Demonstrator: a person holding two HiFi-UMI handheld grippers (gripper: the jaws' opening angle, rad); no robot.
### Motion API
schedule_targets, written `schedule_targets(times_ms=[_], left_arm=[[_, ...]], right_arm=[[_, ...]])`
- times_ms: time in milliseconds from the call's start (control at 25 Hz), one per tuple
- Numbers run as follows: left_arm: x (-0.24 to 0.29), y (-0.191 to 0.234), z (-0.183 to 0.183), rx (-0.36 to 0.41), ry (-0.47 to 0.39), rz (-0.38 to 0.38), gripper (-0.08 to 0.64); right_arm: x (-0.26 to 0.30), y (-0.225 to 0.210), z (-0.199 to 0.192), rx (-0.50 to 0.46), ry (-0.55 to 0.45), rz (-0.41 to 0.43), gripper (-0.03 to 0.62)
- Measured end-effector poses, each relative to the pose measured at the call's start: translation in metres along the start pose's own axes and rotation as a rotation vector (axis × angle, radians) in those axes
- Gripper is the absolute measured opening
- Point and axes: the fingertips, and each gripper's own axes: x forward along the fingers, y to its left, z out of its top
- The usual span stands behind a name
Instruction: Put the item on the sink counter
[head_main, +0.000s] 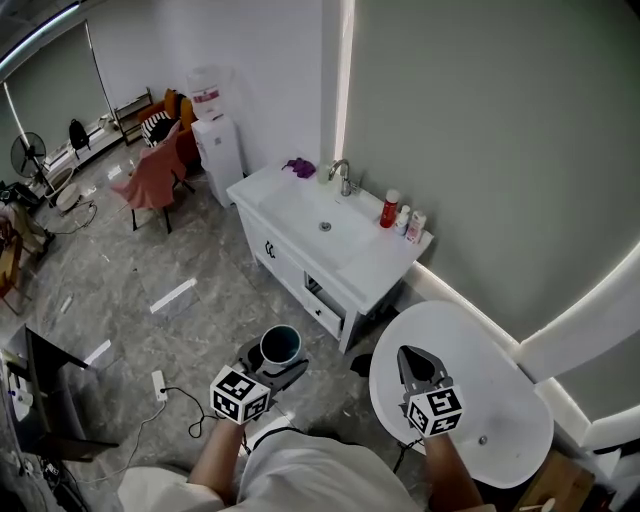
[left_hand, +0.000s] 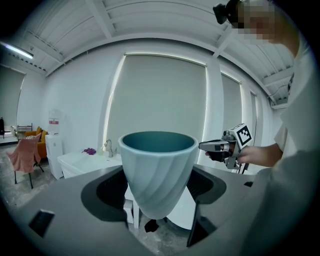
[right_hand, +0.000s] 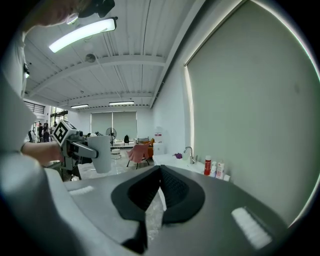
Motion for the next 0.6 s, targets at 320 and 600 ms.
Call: schedule_targets(times_ms=[320, 600], left_arm=[[0.010, 0.003, 0.001, -0.012, 0.001, 0.012, 0.367], [0.030, 0.034, 0.009, -0.011, -0.005, -0.021, 0.367]], right_arm=[[0.012, -0.017, -0.005, -0.012, 0.014, 0.005, 0.011], [0.046, -0.020, -0.002, -0.023, 0.030, -0.003, 0.011]])
